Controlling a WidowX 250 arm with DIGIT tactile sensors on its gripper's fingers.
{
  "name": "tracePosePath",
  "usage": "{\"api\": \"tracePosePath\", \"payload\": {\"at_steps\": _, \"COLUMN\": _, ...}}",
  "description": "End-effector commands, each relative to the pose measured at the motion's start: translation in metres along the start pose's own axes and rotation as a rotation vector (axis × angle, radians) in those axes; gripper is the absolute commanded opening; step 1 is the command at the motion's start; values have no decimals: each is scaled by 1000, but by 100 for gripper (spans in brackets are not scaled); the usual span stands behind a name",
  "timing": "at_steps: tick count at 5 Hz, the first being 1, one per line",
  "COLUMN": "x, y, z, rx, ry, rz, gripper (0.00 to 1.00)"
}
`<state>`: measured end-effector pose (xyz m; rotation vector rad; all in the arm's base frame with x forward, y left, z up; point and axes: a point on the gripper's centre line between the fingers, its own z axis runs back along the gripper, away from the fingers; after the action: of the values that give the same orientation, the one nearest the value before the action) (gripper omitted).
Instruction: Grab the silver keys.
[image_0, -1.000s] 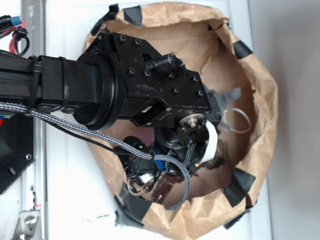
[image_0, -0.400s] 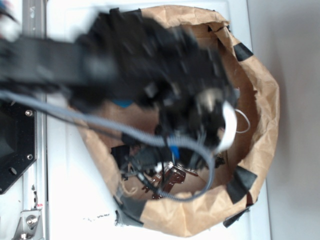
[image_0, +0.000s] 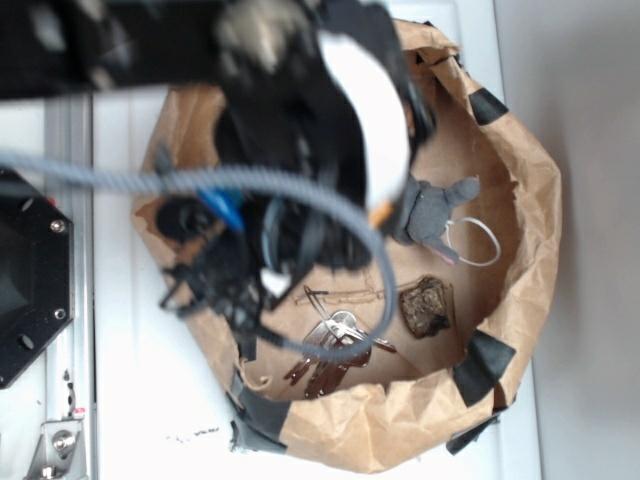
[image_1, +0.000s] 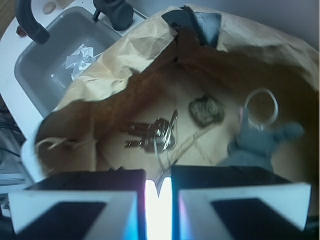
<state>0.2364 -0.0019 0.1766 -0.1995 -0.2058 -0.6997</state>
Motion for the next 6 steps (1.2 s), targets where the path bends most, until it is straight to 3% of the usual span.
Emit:
{"api": "tracePosePath", "payload": {"at_steps": 1, "x": 3, "y": 5, "z": -5, "rx": 33, "ry": 42, "rz": -39, "gripper": 100}}
{"api": "tracePosePath", "payload": {"at_steps": 2, "x": 9, "y": 19, "z": -31, "rx": -1, "ry": 83, "rz": -48, "gripper": 100}}
{"api": "tracePosePath", "payload": {"at_steps": 3, "x": 15, "y": 11, "z": -54, "rx": 8, "ry": 136, "rz": -115, "gripper": 100}}
{"api": "tracePosePath", "payload": {"at_steps": 4, "x": 12, "y": -4, "z": -75, "rx": 44, "ry": 154, "rz": -199, "gripper": 100}}
{"api": "tracePosePath", "payload": {"at_steps": 6, "x": 9, "y": -4, "z": -97, "rx": 32, "ry": 161, "rz": -242, "gripper": 100}}
